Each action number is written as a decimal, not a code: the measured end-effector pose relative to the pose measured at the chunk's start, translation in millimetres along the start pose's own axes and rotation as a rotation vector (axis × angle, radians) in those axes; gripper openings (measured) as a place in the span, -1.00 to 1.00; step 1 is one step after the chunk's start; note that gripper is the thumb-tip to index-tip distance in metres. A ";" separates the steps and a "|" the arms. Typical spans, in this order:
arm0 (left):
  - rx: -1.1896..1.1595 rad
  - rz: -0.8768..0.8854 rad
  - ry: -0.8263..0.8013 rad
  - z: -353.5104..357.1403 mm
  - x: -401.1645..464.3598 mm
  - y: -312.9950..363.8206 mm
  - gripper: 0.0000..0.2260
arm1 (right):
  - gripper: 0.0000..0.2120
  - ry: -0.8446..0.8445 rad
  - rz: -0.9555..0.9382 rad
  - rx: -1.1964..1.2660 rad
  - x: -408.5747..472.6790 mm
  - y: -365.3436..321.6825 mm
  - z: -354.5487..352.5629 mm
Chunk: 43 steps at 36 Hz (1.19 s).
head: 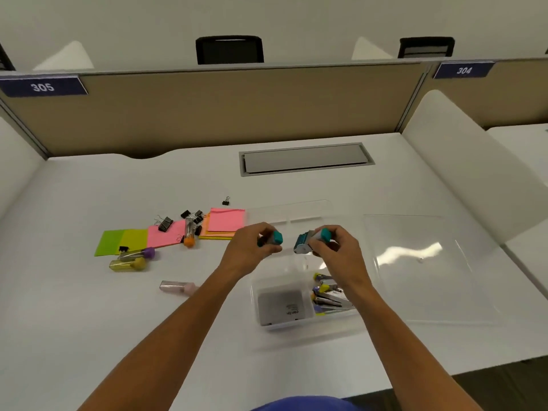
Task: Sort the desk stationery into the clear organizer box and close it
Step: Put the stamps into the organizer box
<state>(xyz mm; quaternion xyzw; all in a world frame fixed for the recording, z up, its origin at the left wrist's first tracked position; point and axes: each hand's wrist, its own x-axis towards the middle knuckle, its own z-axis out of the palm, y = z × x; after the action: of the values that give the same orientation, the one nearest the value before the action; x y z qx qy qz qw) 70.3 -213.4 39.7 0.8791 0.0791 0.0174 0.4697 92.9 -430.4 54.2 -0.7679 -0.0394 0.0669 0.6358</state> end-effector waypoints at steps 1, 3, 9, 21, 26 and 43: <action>0.036 0.002 -0.050 5.9 3.4 0.7 -0.74 | -0.82 0.014 0.008 0.008 0.1 1.2 -3.5; 0.123 -0.001 -0.147 17.6 9.1 1.4 -0.73 | -0.82 0.032 0.017 0.022 -0.5 3.7 -9.2; 0.422 0.044 -0.265 39.5 20.0 -1.5 -0.72 | -0.81 0.077 0.038 0.018 -3.9 9.8 -22.0; 0.672 0.002 -0.373 54.7 25.6 -9.9 -0.78 | -0.80 0.122 0.077 0.019 -8.4 15.4 -30.3; 0.590 -0.033 -0.347 58.0 24.6 -14.9 -0.73 | -0.80 0.106 0.085 0.020 -9.0 17.4 -28.8; 0.347 -0.011 0.023 40.6 -34.4 -32.0 -0.48 | -0.81 -0.101 0.049 -0.211 13.8 23.4 14.3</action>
<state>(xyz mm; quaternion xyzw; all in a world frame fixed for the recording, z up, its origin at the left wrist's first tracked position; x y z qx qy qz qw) 36.8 -234.7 -7.9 0.9463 0.0909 0.0110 0.3101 103.8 -419.0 27.8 -0.8269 -0.0594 0.1167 0.5469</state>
